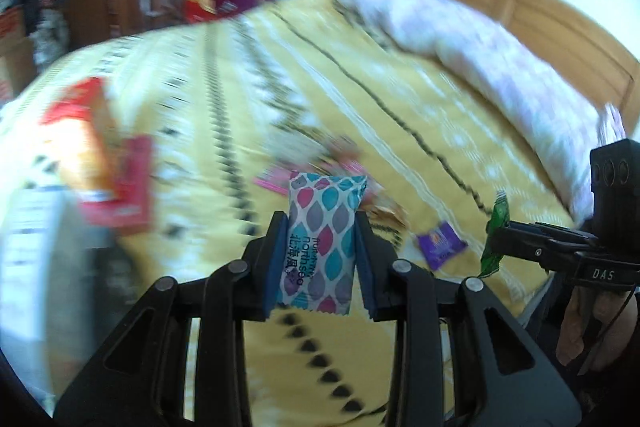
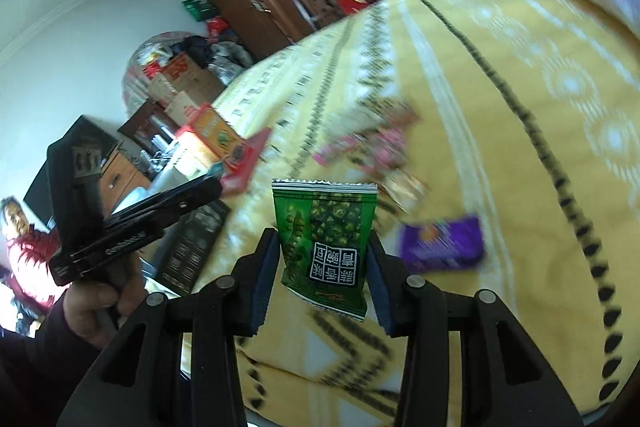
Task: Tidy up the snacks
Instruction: 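Drop the patterned packet into the bowl with the left gripper while the right drops the green packet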
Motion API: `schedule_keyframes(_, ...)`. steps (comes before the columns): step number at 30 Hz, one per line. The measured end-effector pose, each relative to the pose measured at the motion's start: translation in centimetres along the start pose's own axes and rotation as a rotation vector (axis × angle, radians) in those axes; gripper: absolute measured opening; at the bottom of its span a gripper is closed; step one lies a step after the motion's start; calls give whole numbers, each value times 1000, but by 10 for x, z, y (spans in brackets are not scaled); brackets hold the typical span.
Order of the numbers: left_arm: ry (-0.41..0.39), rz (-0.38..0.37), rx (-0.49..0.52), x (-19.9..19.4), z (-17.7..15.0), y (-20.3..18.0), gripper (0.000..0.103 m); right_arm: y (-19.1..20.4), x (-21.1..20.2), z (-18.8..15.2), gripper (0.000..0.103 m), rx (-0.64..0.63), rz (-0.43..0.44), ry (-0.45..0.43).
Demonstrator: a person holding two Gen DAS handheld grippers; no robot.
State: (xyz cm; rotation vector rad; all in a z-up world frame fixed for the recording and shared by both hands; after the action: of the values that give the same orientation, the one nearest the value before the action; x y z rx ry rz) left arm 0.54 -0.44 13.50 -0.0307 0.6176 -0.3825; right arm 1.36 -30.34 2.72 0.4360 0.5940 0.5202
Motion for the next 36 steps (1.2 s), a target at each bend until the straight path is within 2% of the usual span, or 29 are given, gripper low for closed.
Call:
schedule_keyframes(4,-93,146,-61,-61,18,55,33,62,15,26,47,-91,79,-16)
schedule_keyframes(9,-211,323,-206,-150,24,141,33,166,46,43,47,-222,208,-2)
schedule_keyframes(14,-291,517,-319,-233,8,229,33,277,84,37,47,-304,360,44)
schedule_keyframes(18,-299,613,-437,-269,-19,285,33,349,116,20,47,-339,446,101)
schedule_keyframes(23,-250,679,-517,-277,-48,334,33,426,162,-11,47,-380,525,187)
schedule_keyframes(29,-243,704,-556,-286,-54,358,33,487,209,-47,47,-402,567,275)
schedule_keyframes(32,-228,703,-553,-293,-57,365,33,503,223,-54,47,-411,573,296)
schedule_keyframes(36,-206,699,-547,-291,-60,378,33,505,235,-56,47,-413,568,305)
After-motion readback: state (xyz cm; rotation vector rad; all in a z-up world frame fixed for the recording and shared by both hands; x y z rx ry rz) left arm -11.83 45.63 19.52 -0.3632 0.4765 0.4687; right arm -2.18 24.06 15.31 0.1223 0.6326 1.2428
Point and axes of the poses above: each gripper's, at about its wrist camera, not at the fingertips, and x roughly the way its jaws point, y to its left, z to its top, the point moved 4 cm from there along x, roughly the way its jaws point, and after that the axes turned 8 degrees about -y, right-handed, at the moved point
